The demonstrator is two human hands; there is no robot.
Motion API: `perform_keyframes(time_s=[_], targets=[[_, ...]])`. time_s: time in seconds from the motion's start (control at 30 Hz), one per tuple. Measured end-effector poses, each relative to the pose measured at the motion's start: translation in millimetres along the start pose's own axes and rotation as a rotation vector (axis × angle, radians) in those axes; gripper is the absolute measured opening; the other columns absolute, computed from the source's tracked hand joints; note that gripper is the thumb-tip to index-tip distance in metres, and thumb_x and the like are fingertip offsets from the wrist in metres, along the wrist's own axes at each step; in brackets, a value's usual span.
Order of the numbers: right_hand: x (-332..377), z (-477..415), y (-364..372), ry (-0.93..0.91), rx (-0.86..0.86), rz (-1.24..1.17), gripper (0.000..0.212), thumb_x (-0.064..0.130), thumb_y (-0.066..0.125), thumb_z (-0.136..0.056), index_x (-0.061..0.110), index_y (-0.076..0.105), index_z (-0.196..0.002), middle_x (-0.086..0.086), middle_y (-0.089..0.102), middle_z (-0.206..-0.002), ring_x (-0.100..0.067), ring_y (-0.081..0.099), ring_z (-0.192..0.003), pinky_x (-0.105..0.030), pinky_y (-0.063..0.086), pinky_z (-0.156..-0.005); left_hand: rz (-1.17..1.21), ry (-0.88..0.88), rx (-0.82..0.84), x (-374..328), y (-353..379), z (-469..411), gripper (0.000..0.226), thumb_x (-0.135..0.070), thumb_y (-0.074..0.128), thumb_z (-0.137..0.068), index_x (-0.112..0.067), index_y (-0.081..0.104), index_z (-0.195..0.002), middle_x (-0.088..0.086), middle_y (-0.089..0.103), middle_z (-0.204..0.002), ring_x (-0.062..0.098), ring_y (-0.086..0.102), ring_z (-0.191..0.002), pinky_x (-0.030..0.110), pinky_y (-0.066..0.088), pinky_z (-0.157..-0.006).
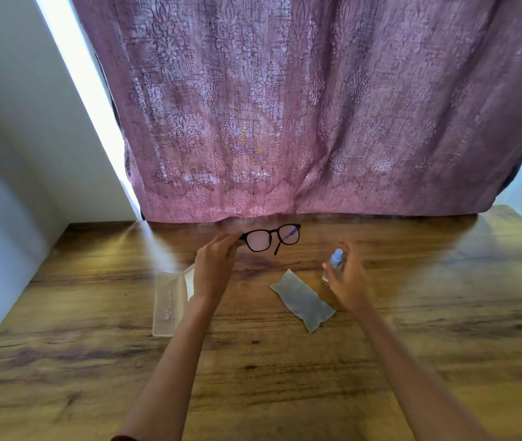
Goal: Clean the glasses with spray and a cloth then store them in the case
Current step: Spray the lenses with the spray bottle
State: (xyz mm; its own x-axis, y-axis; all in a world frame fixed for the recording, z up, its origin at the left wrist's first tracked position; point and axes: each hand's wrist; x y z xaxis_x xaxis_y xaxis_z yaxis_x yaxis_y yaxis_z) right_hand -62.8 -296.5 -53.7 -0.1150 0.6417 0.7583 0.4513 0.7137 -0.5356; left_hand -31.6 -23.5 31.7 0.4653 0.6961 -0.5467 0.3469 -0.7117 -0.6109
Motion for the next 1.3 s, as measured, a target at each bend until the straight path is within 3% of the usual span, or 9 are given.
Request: perform_keyframes(time_s=[0.13,0.23,0.37,0.43,0.77,0.9,1.03,1.13,1.3], targets=[[-2.9,1.0,3.8,0.023,0.028,0.025,0.047,0.017,0.059,-0.094,0.011,0.036,-0.135,-0.006,0.063,-0.09,-0.01,0.061,-0.068,-0.024,0.051,-0.061,0.052,-0.067,-0.014,3.4,-0.3,4.9,0.02,0.0,0.063,-0.085,-0.008,0.073,-0.101,0.007,0.074,-0.097,0.023,0.07,-0.081,0.033,0.052,-0.069],[6.1,-4.0,1.2,0.047,0.015,-0.055,0.043,0.021,0.06,-0.093,0.026,0.033,-0.126,0.001,0.064,-0.088,-0.003,0.064,-0.066,-0.016,0.05,-0.055,0.069,-0.091,-0.03,6.0,-2.0,9.8,0.02,0.0,0.065,-0.084,-0.008,0.074,-0.1,0.008,0.074,-0.097,0.024,0.069,-0.083,0.035,0.053,-0.07],[36.9,-11.9,-1.5,0.085,0.118,-0.281,0.035,0.026,0.057,-0.095,0.046,0.033,-0.111,-0.004,0.061,-0.093,-0.022,0.066,-0.078,-0.039,0.057,-0.068,0.071,-0.109,-0.055,7.6,-3.7,12.2,0.019,-0.002,0.066,-0.084,-0.008,0.074,-0.1,0.007,0.074,-0.098,0.023,0.07,-0.085,0.035,0.053,-0.073],[58.3,-15.5,-0.3,0.046,0.189,-0.373,0.041,0.022,0.054,-0.096,0.054,0.034,-0.111,-0.009,0.058,-0.094,-0.025,0.063,-0.073,-0.036,0.056,-0.065,0.079,-0.125,-0.061,7.7,-4.2,12.7,0.019,-0.002,0.066,-0.084,-0.008,0.073,-0.101,0.007,0.074,-0.1,0.022,0.069,-0.087,0.034,0.054,-0.075],[140.7,-10.5,27.6,0.146,0.248,-0.8,0.017,0.023,0.037,-0.103,0.025,0.048,-0.115,-0.009,0.054,-0.073,-0.01,0.047,-0.037,-0.018,0.036,-0.033,0.086,-0.17,-0.112,7.4,-8.4,15.8,0.021,-0.003,0.066,-0.084,-0.009,0.074,-0.102,0.006,0.074,-0.098,0.021,0.069,-0.085,0.031,0.053,-0.073],[152.9,-5.5,31.2,0.266,0.338,-0.98,0.025,0.016,0.06,-0.092,0.026,0.056,-0.114,-0.002,0.058,-0.067,-0.009,0.048,-0.037,-0.017,0.035,-0.033,0.076,-0.193,-0.125,7.7,-9.1,16.7,0.021,-0.004,0.066,-0.083,-0.01,0.073,-0.103,0.007,0.074,-0.099,0.024,0.07,-0.085,0.035,0.055,-0.072],[159.5,-3.1,32.1,0.485,0.405,-1.194,0.035,-0.001,0.055,-0.091,0.018,0.058,-0.12,-0.005,0.061,-0.072,-0.009,0.052,-0.045,-0.017,0.036,-0.037,0.066,-0.201,-0.126,9.6,-8.4,19.3,0.022,-0.004,0.066,-0.083,-0.009,0.073,-0.103,0.008,0.074,-0.098,0.026,0.069,-0.084,0.037,0.055,-0.07],[161.0,1.7,33.1,0.537,0.473,-1.263,0.036,0.01,0.054,-0.094,0.013,0.054,-0.13,-0.006,0.066,-0.081,-0.01,0.055,-0.053,-0.016,0.043,-0.044,0.078,-0.212,-0.125,9.6,-7.0,20.9,0.022,-0.004,0.065,-0.084,-0.009,0.072,-0.104,0.008,0.073,-0.098,0.025,0.069,-0.084,0.035,0.054,-0.071],[163.3,8.2,36.9,0.5,0.57,-1.223,0.032,0.026,0.048,-0.099,0.029,0.049,-0.131,-0.01,0.068,-0.1,-0.012,0.054,-0.049,-0.018,0.044,-0.042,0.081,-0.24,-0.111,9.6,-4.9,21.7,0.02,-0.007,0.064,-0.087,-0.01,0.072,-0.105,0.006,0.073,-0.098,0.024,0.068,-0.086,0.037,0.054,-0.072]])
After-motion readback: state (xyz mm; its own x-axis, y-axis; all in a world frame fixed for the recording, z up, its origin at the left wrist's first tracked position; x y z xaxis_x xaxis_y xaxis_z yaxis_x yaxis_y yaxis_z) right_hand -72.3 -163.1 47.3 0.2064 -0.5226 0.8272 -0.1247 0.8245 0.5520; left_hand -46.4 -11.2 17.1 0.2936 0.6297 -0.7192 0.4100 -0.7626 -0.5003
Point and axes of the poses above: each hand's wrist, its own z-axis away from the middle knuckle, its own y-axis out of the palm, x = y × z
